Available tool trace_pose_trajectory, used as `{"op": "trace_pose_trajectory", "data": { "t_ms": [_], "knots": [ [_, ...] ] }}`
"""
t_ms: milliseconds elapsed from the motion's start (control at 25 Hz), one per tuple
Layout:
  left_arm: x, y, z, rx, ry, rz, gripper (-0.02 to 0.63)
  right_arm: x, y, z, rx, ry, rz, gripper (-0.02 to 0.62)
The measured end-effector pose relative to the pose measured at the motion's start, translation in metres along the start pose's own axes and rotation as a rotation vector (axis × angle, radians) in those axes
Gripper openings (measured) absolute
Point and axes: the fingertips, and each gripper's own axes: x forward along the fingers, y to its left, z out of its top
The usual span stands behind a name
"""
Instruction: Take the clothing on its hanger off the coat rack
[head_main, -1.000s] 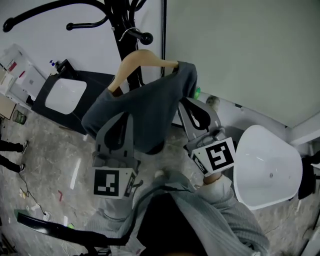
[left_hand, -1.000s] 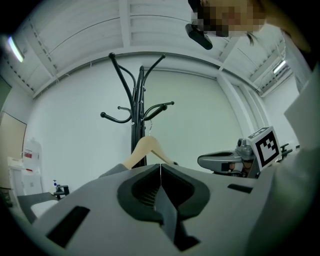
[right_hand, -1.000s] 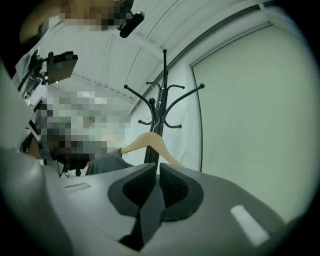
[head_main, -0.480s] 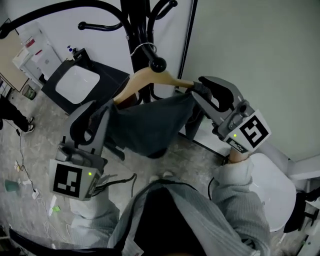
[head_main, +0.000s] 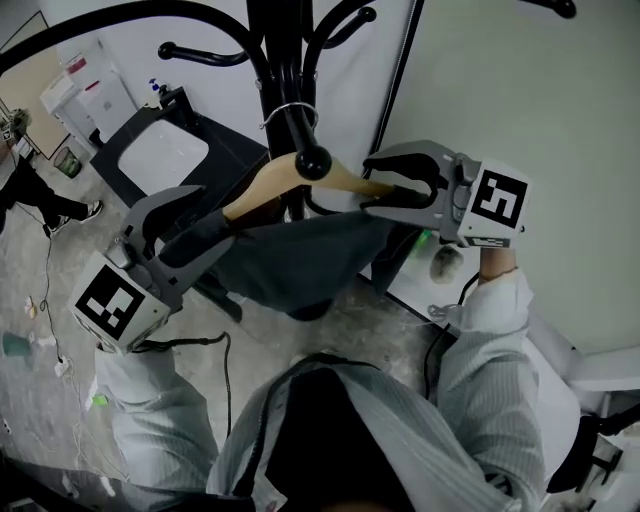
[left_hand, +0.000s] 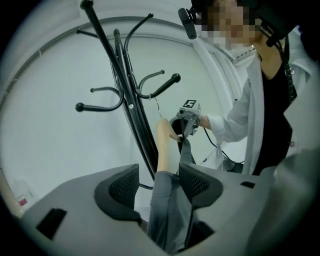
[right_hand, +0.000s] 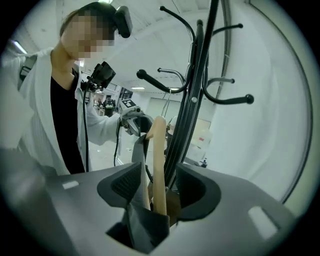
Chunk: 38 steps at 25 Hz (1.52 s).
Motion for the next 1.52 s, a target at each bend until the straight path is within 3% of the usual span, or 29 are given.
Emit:
{"op": "trace_pose_trajectory", "data": {
  "t_ms": [200,280,360,560,800,1120,1320,1520],
  "knots": [
    [0.016,-0.015,-0.010,-0.008,0.053,-0.146,0.233,0.016,-0.003,-0.007,-0.002,0.024,0.098,0.181],
    [0.021,-0.021,-0.010,-0.014,0.062,-0.190,0.202,0.020,-0.002,-0.009,-0.004,0.026,0.126,0.141],
    [0.024,-0.021,-0.009,-0.011,0.051,-0.191,0.091,0.021,0.000,-0.008,-0.008,0.017,0.141,0.077],
    [0.023,-0.016,-0.005,-0.069,0.024,-0.215,0.077,0.022,0.002,-0.007,-0.019,0.002,0.145,0.063],
    [0.022,-0.015,0.001,-0.037,0.027,-0.178,0.072,0.019,0.001,0.003,-0.069,-0.029,0.065,0.063],
    [0.004,-0.025,0.042,0.048,-0.023,-0.170,0.073,-0.011,0.011,0.043,-0.123,-0.011,-0.055,0.063],
    [0.001,-0.073,0.083,0.126,-0.080,-0.265,0.073,-0.067,0.056,0.055,-0.117,0.059,-0.184,0.063],
    [0.040,-0.105,0.096,0.137,-0.110,-0.419,0.072,-0.115,0.074,0.027,-0.069,0.133,-0.321,0.063]
  ]
}}
